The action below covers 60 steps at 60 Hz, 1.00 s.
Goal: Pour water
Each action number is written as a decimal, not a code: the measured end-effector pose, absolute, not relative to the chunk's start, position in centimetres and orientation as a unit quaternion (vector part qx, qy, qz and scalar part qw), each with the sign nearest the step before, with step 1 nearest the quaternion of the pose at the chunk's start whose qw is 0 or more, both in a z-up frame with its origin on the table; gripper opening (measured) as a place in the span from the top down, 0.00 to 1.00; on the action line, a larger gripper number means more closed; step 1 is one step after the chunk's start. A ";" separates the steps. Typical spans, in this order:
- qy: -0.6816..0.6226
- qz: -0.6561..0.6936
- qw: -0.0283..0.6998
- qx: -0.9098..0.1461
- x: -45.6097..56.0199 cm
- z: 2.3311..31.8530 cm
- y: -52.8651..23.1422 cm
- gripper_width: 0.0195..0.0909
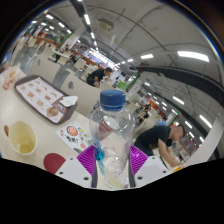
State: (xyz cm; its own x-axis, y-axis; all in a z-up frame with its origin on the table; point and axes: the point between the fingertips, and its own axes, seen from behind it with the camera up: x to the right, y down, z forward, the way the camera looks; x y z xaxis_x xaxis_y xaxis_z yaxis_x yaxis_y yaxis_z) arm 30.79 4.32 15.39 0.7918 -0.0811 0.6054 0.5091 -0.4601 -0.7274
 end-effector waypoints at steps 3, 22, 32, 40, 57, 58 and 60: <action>-0.179 -0.349 0.484 -0.782 30.5 16.8 3.6 0.69; -0.449 -0.581 0.327 -0.595 24.7 18.1 2.7 0.69; -0.519 -0.627 0.261 -0.519 23.5 17.2 2.8 0.69; -0.519 -0.617 0.264 -0.530 23.1 17.0 2.7 0.69; -0.374 -0.450 0.421 -0.693 22.1 18.8 2.9 0.69; -0.360 -0.434 0.431 -0.705 22.1 19.0 2.9 0.69; -0.330 -0.400 0.451 -0.727 22.0 19.1 3.0 0.69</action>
State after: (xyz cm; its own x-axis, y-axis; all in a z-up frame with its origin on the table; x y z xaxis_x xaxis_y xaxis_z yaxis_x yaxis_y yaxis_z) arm 22.03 3.03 19.10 0.4626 0.1189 0.8786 0.8399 -0.3761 -0.3913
